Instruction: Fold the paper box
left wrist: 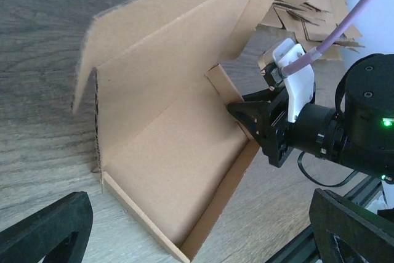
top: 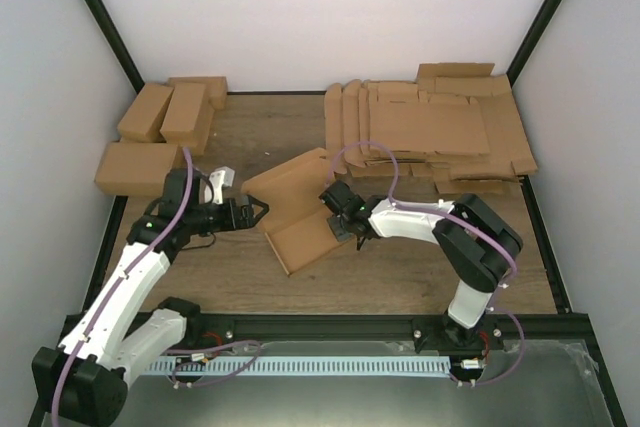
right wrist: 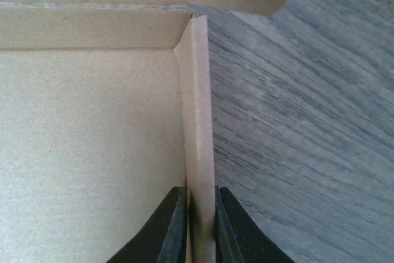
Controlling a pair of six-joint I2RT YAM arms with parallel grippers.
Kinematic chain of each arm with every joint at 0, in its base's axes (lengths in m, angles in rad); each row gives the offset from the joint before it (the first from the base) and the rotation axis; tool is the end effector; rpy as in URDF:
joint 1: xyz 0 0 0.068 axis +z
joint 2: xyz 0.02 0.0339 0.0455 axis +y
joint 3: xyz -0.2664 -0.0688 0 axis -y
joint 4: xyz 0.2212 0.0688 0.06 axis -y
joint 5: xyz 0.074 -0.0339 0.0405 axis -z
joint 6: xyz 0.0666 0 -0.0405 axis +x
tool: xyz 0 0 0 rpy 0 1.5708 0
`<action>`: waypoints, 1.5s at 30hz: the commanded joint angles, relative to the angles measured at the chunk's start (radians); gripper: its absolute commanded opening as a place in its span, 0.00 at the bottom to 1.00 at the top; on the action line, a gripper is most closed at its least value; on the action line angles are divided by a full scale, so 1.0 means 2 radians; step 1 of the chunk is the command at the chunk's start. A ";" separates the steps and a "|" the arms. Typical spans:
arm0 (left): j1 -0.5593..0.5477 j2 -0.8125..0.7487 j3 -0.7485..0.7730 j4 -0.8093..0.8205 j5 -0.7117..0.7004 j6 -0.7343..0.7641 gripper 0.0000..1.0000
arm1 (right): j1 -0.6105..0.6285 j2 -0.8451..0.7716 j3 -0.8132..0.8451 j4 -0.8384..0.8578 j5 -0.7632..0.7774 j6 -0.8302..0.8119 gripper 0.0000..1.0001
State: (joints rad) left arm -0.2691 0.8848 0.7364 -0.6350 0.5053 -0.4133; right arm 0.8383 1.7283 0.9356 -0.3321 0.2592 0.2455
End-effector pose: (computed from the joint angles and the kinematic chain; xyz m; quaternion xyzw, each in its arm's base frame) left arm 0.1578 -0.0770 0.2529 0.0312 0.8988 -0.3418 0.2728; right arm 0.2263 0.2261 0.1363 -0.2551 0.9332 0.0051 0.2529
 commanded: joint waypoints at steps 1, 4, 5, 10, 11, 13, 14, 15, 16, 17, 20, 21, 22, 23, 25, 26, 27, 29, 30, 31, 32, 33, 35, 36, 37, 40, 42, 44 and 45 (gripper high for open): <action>-0.002 -0.002 -0.001 0.017 -0.002 -0.007 0.98 | 0.008 0.009 0.024 -0.015 0.030 0.003 0.06; -0.003 -0.002 -0.003 0.021 -0.018 -0.015 0.98 | 0.022 0.019 0.032 -0.027 0.072 0.006 0.01; -0.003 -0.004 -0.005 0.024 -0.026 -0.018 0.98 | 0.025 0.022 0.034 -0.032 0.083 0.011 0.01; -0.003 -0.024 -0.032 0.061 -0.059 -0.044 0.99 | 0.025 0.012 0.026 -0.038 0.089 0.051 0.13; -0.003 -0.025 -0.039 0.069 -0.065 -0.047 0.99 | 0.025 0.007 0.023 -0.037 0.086 0.059 0.17; -0.004 -0.025 -0.056 0.088 -0.074 -0.049 0.99 | 0.025 -0.004 0.017 -0.033 0.078 0.068 0.25; -0.004 -0.022 -0.061 0.097 -0.078 -0.051 0.99 | 0.025 -0.010 0.014 -0.028 0.071 0.068 0.27; -0.004 -0.020 -0.063 0.106 -0.080 -0.053 0.99 | 0.024 -0.018 0.011 -0.023 0.064 0.067 0.27; -0.005 -0.016 -0.066 0.116 -0.082 -0.056 0.99 | 0.022 -0.022 0.011 -0.020 0.057 0.063 0.29; -0.007 -0.013 -0.067 0.126 -0.087 -0.058 0.98 | 0.020 -0.027 0.012 -0.017 0.048 0.059 0.31; -0.017 -0.003 -0.069 0.145 -0.106 -0.057 0.93 | 0.015 -0.050 0.011 -0.006 0.024 0.046 0.40; -0.021 0.001 -0.069 0.148 -0.112 -0.057 0.92 | 0.013 -0.060 0.007 0.000 0.013 0.040 0.43; -0.027 0.005 -0.070 0.152 -0.117 -0.056 0.89 | 0.010 -0.074 0.003 0.009 0.000 0.032 0.46; -0.032 0.012 -0.072 0.156 -0.121 -0.057 0.85 | 0.005 -0.085 -0.003 0.019 -0.017 0.022 0.49; -0.043 0.022 -0.073 0.162 -0.129 -0.060 0.78 | -0.012 -0.113 -0.012 0.039 -0.056 0.004 0.53; -0.047 0.027 -0.075 0.165 -0.131 -0.062 0.73 | -0.028 -0.124 -0.014 0.048 -0.084 -0.007 0.56; -0.052 0.032 -0.074 0.167 -0.133 -0.064 0.70 | -0.041 -0.135 -0.014 0.056 -0.112 -0.016 0.59; -0.060 0.040 -0.070 0.166 -0.143 -0.067 0.66 | -0.067 -0.149 -0.011 0.061 -0.151 -0.032 0.65; -0.063 0.044 -0.068 0.163 -0.150 -0.068 0.64 | -0.080 -0.151 -0.005 0.060 -0.169 -0.041 0.68; -0.063 0.046 -0.065 0.160 -0.158 -0.068 0.64 | -0.091 -0.148 0.004 0.056 -0.181 -0.049 0.70; -0.063 0.049 -0.064 0.157 -0.168 -0.069 0.64 | -0.101 -0.142 0.015 0.049 -0.189 -0.056 0.70; -0.064 0.052 -0.061 0.154 -0.176 -0.068 0.63 | -0.109 -0.132 0.028 0.043 -0.193 -0.064 0.70; -0.064 0.061 -0.055 0.146 -0.191 -0.064 0.62 | -0.122 -0.110 0.052 0.037 -0.198 -0.080 0.69; -0.064 0.065 -0.052 0.144 -0.195 -0.062 0.60 | -0.129 -0.103 0.061 0.037 -0.207 -0.088 0.69; -0.064 0.070 -0.048 0.142 -0.196 -0.061 0.58 | -0.135 -0.095 0.070 0.037 -0.223 -0.098 0.69; -0.063 0.085 -0.037 0.140 -0.191 -0.056 0.49 | -0.150 -0.072 0.097 0.037 -0.280 -0.126 0.70; -0.064 0.092 -0.030 0.136 -0.189 -0.054 0.40 | -0.154 -0.054 0.119 0.032 -0.295 -0.144 0.70; -0.064 0.094 -0.024 0.132 -0.190 -0.053 0.35 | -0.156 -0.030 0.148 0.021 -0.298 -0.154 0.67; -0.064 0.095 -0.022 0.129 -0.191 -0.052 0.32 | -0.156 -0.017 0.162 0.014 -0.297 -0.157 0.62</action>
State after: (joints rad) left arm -0.3935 1.0691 0.6498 -0.3580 0.1360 -0.5350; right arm 0.5381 1.6260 1.1427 -0.2642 -0.2535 0.0109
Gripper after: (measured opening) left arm 0.361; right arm 0.674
